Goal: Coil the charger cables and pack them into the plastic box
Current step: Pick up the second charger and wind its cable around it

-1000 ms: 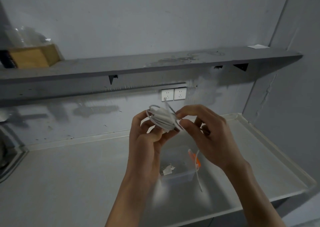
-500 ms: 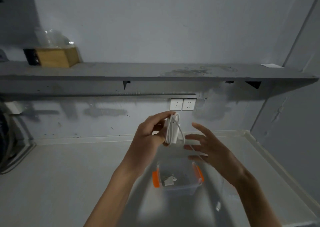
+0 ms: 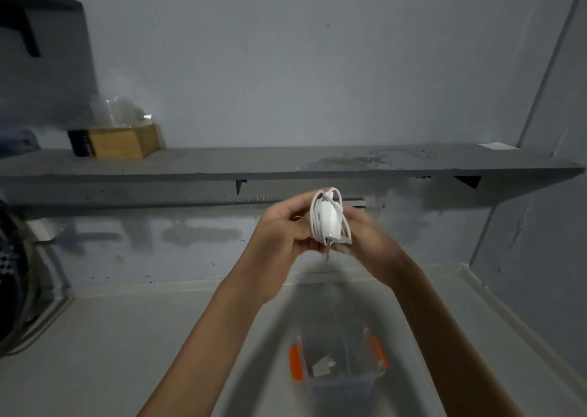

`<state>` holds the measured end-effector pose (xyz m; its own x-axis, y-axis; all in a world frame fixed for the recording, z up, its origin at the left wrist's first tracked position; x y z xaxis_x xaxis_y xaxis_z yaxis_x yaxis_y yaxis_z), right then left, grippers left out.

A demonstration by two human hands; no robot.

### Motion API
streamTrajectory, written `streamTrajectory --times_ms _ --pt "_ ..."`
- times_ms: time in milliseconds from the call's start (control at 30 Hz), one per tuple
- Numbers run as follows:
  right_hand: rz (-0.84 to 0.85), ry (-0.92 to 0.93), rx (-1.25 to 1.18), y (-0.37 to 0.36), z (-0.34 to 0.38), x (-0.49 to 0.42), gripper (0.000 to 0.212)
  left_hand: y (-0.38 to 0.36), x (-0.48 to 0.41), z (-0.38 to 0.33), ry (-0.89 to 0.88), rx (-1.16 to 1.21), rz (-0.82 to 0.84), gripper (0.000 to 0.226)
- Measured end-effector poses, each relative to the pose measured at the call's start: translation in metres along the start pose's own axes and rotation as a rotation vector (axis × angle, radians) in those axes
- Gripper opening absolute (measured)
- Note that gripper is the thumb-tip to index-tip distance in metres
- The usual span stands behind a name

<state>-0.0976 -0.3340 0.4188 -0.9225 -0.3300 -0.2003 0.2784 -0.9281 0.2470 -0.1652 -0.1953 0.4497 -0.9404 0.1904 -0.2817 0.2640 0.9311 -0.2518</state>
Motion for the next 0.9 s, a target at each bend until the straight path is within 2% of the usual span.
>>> streamTrajectory --times_ms 67,100,133,167,233,300,367,433,467,533,567,600,633,667,733,833,900 --pt "-0.302 0.106 0.458 0.012 -0.001 -0.012 0.020 0.007 -0.003 -0.002 -0.025 -0.047 -0.039 0.054" --pt "-0.406 0.161 0.555 0.014 0.001 -0.015 0.027 0.010 -0.003 -0.002 -0.032 -0.065 -0.063 0.055" --pt "-0.432 0.191 0.539 0.017 0.003 -0.018 0.036 0.012 -0.004 -0.001 -0.037 -0.079 -0.084 0.055" --pt "-0.380 0.193 0.497 0.018 0.006 -0.021 0.041 0.014 -0.005 0.000 -0.042 -0.097 -0.104 0.054" --pt "-0.129 0.118 0.510 0.014 0.013 -0.025 0.041 0.019 -0.007 0.001 -0.049 -0.152 -0.148 0.050" --pt "0.107 -0.041 0.633 0.011 0.014 -0.026 0.038 0.024 -0.009 0.003 -0.056 -0.210 -0.201 0.046" --pt "0.249 -0.229 0.682 0.014 0.009 -0.026 0.043 0.028 -0.010 0.004 -0.061 -0.266 -0.230 0.044" --pt "0.296 -0.382 0.709 0.019 0.005 -0.023 0.044 0.032 -0.011 0.006 -0.066 -0.313 -0.247 0.044" --pt "0.274 -0.398 0.745 0.022 0.002 -0.024 0.044 0.034 -0.011 0.006 -0.067 -0.328 -0.255 0.044" --pt "0.119 -0.245 0.882 0.028 0.003 -0.030 0.044 0.037 -0.013 0.007 -0.067 -0.339 -0.265 0.043" --pt "0.000 -0.106 0.878 0.028 0.007 -0.033 0.044 0.038 -0.013 0.008 -0.068 -0.343 -0.263 0.042" --pt "-0.058 0.006 0.740 0.024 0.010 -0.035 0.045 0.037 -0.014 0.009 -0.073 -0.351 -0.255 0.041" --pt "-0.024 0.054 0.506 0.017 0.012 -0.036 0.044 0.035 -0.014 0.009 -0.079 -0.362 -0.240 0.041" --pt "0.078 0.066 0.257 0.008 0.015 -0.036 0.044 0.033 -0.015 0.010 -0.088 -0.373 -0.227 0.041" --pt "0.257 0.030 -0.028 -0.007 0.016 -0.039 0.044 0.030 -0.014 0.013 -0.101 -0.396 -0.214 0.043" --pt "0.335 -0.031 -0.090 -0.014 0.017 -0.039 0.045 0.032 -0.012 0.016 -0.104 -0.413 -0.240 0.046" --pt "0.358 -0.014 -0.019 -0.011 0.022 -0.038 0.045 0.033 -0.009 0.014 -0.106 -0.428 -0.221 0.044"
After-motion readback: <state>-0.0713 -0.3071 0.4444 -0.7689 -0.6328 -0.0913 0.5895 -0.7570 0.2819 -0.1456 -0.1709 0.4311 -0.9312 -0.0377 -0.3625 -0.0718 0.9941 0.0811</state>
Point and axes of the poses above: each hand's wrist, its own x-axis away from the middle knuckle, its own y-axis out of the back of the hand, z = x × y, the point moved 3 cm from there along -x, towards the middle knuckle, and after that the axes turned 5 degrees about x, right-handed, at the moved point
